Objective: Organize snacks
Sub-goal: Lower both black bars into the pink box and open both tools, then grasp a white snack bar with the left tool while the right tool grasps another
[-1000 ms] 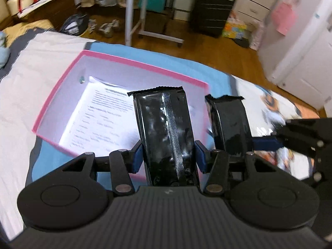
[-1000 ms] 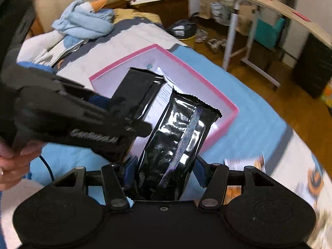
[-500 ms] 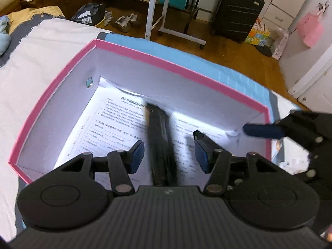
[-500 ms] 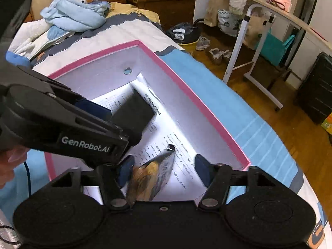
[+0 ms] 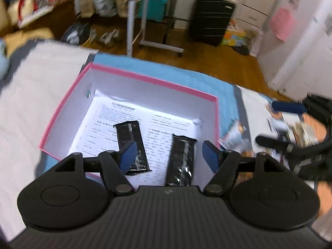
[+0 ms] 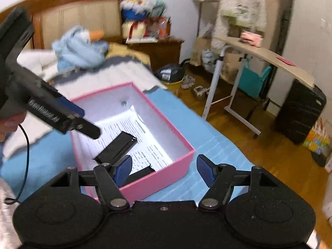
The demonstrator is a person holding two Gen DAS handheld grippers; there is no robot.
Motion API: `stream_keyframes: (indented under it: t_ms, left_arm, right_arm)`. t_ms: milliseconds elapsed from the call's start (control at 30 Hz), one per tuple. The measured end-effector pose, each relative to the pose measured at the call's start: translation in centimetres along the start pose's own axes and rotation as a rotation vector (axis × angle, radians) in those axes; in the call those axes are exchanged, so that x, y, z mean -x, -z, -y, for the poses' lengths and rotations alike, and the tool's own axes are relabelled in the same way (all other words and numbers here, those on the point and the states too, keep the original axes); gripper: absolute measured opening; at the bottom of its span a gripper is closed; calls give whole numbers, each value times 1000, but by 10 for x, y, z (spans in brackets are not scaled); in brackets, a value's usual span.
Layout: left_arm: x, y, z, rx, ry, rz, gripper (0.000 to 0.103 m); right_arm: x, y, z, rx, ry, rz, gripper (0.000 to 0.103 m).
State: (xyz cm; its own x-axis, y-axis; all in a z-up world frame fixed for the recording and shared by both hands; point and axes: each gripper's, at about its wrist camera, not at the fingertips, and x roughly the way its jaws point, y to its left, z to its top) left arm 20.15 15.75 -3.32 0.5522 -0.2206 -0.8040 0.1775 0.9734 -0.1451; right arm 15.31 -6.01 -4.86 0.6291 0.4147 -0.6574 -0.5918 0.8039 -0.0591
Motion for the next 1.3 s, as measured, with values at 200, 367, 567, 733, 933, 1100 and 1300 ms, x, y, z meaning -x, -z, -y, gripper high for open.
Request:
stream_keyframes:
  t_ms: [200,367,567,733,933,1100,1300]
  left_arm:
    - [48,14,55,-166,-2,42,81]
    - [59,29,103,-262,13,44,91]
    - [43,52,152,-327,118,17,92]
    - [15,66,181,-357,170,-39,92]
    - [-26,64,199,-363,113,-54,92]
    - [-76,47,195,-347,54,-76,86]
    - [-131,37,184,-314,39,-138,63]
  right_arm:
    - [58,25,14,31,75,-40,87]
    - [95,47,30,-7,60,-64,87]
    - [116,76,32,4,39,-85,87]
    - [119,107,41,-26,54,-115,87]
    - [90,148,94,-320,69,-198,82]
    - [50,170,134,-563,21,-291,81]
    - [9,195,147,-652,113,-382,72]
